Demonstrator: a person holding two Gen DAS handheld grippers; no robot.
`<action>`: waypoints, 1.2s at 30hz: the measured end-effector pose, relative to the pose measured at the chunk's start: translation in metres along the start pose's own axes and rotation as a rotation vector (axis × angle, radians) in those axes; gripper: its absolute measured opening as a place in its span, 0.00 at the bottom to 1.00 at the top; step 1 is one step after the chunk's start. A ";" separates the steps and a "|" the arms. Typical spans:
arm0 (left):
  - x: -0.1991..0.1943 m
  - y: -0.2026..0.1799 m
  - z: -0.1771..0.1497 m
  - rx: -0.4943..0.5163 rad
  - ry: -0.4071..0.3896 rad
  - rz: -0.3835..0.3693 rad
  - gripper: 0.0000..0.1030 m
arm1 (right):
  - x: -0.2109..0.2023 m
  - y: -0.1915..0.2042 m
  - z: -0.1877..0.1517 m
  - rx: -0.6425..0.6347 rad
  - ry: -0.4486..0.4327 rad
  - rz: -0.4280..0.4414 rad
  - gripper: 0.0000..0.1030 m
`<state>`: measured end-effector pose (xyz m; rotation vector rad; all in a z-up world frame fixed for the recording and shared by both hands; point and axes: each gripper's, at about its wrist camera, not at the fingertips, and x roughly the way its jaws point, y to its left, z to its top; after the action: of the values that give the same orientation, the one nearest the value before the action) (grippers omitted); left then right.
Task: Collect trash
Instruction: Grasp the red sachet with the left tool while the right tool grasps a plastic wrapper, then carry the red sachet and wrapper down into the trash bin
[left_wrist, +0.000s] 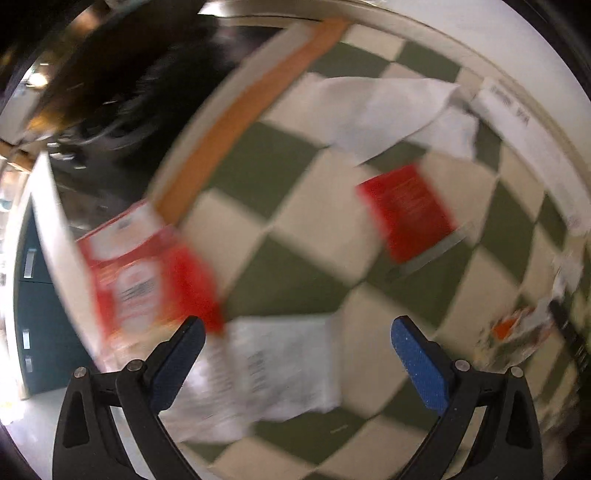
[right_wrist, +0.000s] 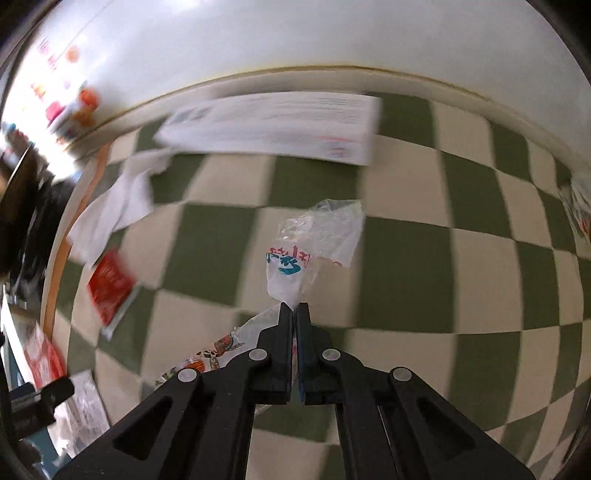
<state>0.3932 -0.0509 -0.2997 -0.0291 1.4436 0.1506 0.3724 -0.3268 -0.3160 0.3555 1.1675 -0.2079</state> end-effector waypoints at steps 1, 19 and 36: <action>0.006 -0.009 0.013 -0.014 0.017 -0.044 1.00 | 0.002 -0.006 0.005 0.019 -0.002 -0.005 0.02; 0.000 -0.075 0.049 0.023 -0.011 -0.074 0.04 | 0.000 -0.023 0.035 0.102 -0.056 -0.038 0.02; -0.151 0.114 -0.040 -0.125 -0.317 -0.109 0.01 | -0.105 0.120 0.008 -0.171 -0.118 0.257 0.01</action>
<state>0.3226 0.0447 -0.1476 -0.1781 1.1117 0.1482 0.3798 -0.2210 -0.1961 0.3338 1.0041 0.0944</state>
